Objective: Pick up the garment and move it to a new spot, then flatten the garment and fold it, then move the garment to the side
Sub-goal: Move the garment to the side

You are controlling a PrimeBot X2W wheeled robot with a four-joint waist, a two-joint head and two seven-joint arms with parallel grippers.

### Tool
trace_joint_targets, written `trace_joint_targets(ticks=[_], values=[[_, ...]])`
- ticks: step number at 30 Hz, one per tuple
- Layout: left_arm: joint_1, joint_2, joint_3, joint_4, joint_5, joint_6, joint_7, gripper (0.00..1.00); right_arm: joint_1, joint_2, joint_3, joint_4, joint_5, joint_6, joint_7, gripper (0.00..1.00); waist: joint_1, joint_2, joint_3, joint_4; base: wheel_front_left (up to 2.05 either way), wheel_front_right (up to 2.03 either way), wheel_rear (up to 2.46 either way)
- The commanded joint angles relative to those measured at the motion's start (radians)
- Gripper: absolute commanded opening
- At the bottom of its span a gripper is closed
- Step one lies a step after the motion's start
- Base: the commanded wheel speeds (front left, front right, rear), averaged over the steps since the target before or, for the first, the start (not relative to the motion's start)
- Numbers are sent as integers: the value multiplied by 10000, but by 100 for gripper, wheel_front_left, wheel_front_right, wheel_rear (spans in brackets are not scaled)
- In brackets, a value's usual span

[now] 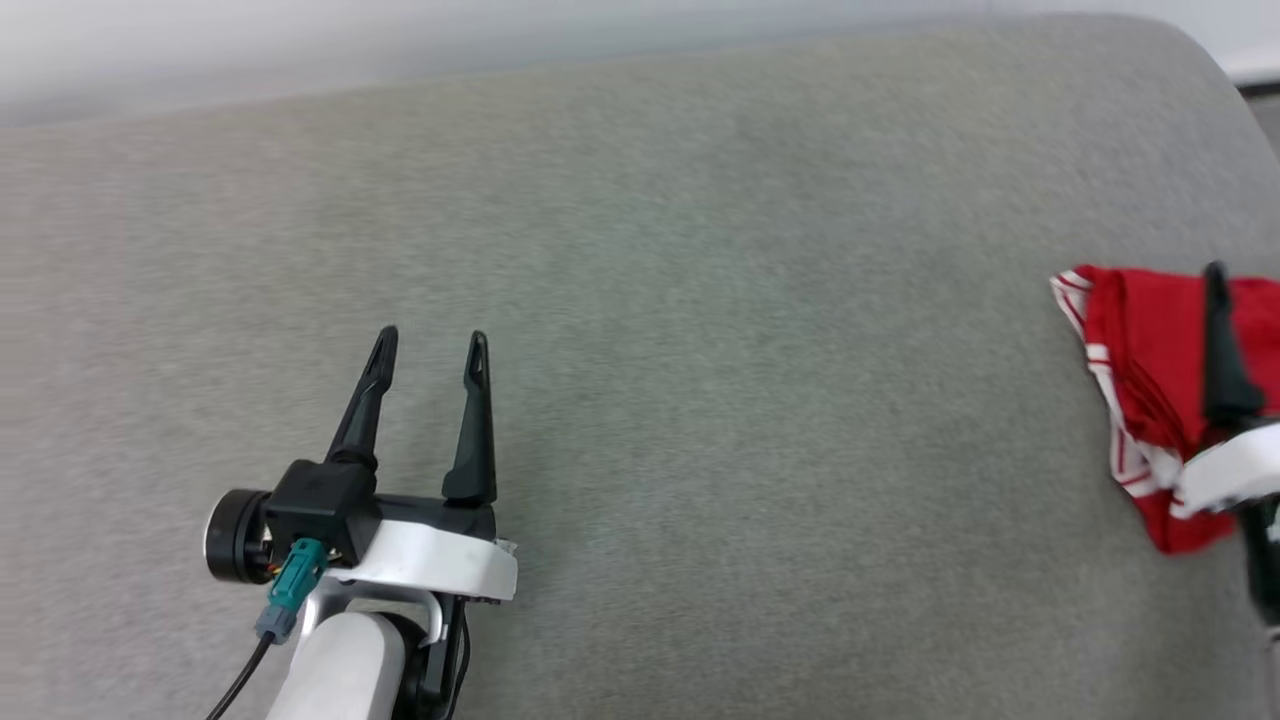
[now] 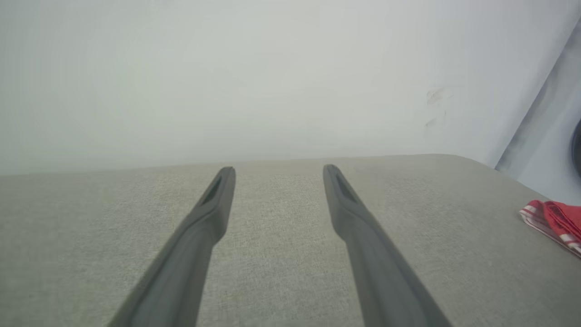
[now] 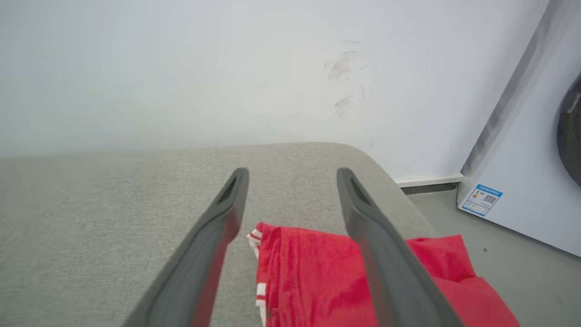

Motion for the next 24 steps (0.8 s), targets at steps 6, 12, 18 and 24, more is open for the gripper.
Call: trace_joint_targets(ticks=[6, 12, 18, 24], values=[[340, -137, 478, 226, -136, 115, -74, 100, 1381, 941, 154, -2445, -432, -11, 1013, 100, 1, 0, -756, 1044, 0, 0, 0], [835, -57, 1120, 269, -33, 180, -70, 100, 2320, 1497, 449, -3860, -471, -11, 1668, 100, 1, 0, -1171, 1499, 0, 0, 0], [1498, 32, 1478, 325, 114, 33, -70, 100, 3303, 1872, 658, -4621, -571, -11, 2044, 100, 1, 0, -1789, 1594, 0, 0, 0], [2169, 83, 1332, 571, 235, -146, -71, 100, 4176, 2090, 726, -5007, -661, -11, 2343, 100, 1, 0, -2483, 1595, 0, 0, 0]])
